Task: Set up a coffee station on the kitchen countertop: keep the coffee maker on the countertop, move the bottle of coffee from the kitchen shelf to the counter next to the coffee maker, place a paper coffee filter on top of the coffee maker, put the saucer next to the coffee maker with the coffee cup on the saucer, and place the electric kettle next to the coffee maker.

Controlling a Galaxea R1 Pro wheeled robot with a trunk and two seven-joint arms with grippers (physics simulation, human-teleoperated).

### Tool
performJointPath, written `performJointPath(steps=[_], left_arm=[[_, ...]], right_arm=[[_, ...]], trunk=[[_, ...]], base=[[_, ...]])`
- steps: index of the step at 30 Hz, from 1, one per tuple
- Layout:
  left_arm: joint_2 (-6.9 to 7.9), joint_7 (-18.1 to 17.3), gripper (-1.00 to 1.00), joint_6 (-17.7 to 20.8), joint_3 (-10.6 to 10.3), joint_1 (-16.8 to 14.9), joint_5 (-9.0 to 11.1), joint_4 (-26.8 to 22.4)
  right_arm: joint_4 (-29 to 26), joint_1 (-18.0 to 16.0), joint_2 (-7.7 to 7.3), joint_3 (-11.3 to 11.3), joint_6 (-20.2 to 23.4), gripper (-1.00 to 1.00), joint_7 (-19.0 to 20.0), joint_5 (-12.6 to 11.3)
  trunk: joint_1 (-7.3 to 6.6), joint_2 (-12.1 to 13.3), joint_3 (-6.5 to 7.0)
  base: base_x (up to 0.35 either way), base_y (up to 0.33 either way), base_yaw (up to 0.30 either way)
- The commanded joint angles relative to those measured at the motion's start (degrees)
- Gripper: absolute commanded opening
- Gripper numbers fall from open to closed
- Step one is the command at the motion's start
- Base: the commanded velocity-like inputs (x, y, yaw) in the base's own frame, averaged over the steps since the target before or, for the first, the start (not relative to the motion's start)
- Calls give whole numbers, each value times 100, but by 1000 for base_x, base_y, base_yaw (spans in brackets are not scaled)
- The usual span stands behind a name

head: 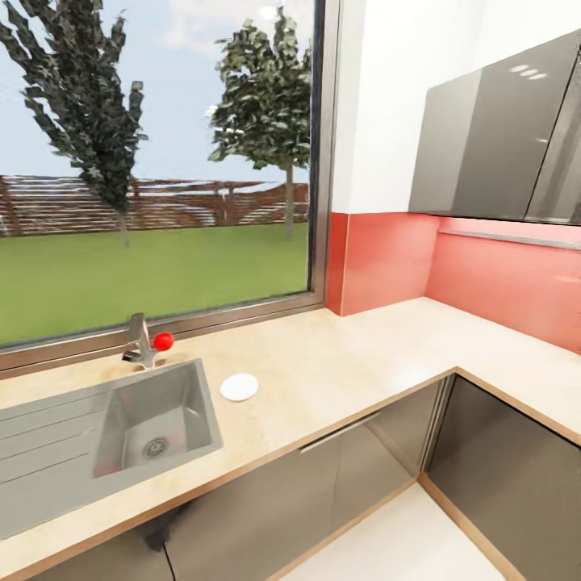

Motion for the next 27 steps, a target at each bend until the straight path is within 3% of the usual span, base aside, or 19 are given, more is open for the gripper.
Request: performJointPath(steps=[1,11,27], left_arm=[[0,17,100,-22,47,-3,-60,7],[0,14,100,-23,46,4,-53,13],[0,16,100,-31,63,6,-52,13]], right_arm=[[-11,1,0,48,29,100,-20,-45],[-19,1,33,48,28,100,-20,-53],[-13,1,38,49,28,100,-29,-47]], trunk=[[3,-4,-2],[3,-4,-3],[3,-4,-73]], base=[[79,-312,0],[95,-312,10],[14,-310,226]])
